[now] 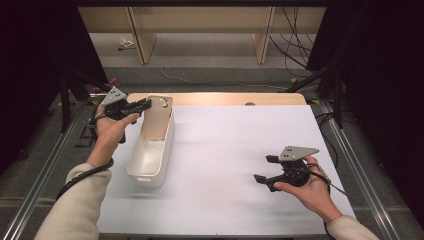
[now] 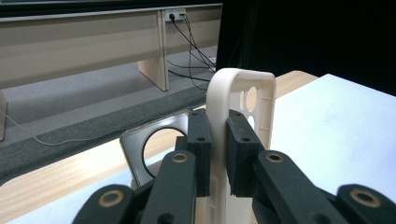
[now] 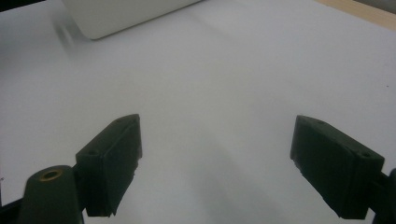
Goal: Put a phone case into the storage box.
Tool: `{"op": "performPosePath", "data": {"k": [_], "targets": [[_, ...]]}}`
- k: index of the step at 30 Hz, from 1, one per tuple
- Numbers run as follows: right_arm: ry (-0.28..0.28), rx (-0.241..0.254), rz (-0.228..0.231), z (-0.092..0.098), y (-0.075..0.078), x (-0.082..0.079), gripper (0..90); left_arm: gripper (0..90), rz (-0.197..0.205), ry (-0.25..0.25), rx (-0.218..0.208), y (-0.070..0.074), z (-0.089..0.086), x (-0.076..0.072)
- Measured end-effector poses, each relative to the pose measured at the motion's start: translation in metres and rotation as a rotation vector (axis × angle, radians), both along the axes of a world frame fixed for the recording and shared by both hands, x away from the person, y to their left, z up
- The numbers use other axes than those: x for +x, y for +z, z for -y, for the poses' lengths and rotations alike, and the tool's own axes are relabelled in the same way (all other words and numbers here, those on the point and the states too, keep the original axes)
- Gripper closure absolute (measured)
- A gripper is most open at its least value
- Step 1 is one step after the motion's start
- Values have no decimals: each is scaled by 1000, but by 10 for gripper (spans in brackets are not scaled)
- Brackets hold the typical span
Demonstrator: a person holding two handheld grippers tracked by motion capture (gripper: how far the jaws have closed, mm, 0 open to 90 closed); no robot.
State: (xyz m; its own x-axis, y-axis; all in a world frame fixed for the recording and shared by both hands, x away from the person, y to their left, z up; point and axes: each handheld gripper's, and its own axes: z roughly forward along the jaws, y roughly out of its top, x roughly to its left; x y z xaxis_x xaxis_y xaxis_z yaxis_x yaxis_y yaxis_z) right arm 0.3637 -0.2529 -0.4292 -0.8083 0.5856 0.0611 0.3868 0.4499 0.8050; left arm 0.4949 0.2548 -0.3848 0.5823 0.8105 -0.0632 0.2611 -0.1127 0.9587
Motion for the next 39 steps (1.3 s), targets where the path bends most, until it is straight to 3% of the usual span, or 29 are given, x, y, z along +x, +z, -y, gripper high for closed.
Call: {"op": "performPosePath", "data": {"k": [39], "targets": [[6, -2, -5, 0, -1, 1, 178, 800, -62, 6, 8, -20, -6, 8]]}}
